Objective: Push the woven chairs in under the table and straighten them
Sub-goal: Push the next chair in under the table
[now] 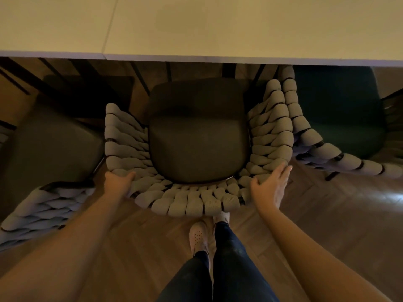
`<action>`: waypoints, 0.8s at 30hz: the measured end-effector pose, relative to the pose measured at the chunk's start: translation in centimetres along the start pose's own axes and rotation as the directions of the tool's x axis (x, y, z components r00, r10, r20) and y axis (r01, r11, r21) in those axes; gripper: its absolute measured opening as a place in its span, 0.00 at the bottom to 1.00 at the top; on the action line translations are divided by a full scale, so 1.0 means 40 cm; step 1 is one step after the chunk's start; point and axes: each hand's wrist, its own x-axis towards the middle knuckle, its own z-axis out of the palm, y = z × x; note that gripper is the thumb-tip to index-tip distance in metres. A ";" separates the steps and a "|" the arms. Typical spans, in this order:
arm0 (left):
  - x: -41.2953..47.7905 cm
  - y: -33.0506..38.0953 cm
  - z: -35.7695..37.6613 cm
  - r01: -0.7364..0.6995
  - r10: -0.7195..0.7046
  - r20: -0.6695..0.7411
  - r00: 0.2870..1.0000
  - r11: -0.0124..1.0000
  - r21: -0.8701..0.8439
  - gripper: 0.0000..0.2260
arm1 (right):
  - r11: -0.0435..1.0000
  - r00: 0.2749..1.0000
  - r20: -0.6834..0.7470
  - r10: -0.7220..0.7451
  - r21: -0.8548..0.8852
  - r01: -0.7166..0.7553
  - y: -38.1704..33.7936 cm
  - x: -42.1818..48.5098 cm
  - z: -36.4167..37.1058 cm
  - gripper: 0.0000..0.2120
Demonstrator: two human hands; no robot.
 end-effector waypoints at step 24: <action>-0.192 0.000 0.157 -0.932 0.354 0.872 0.338 0.001 0.361 0.18 | 0.106 0.435 0.805 -0.403 -0.431 0.896 -0.068 0.022 -0.015 0.10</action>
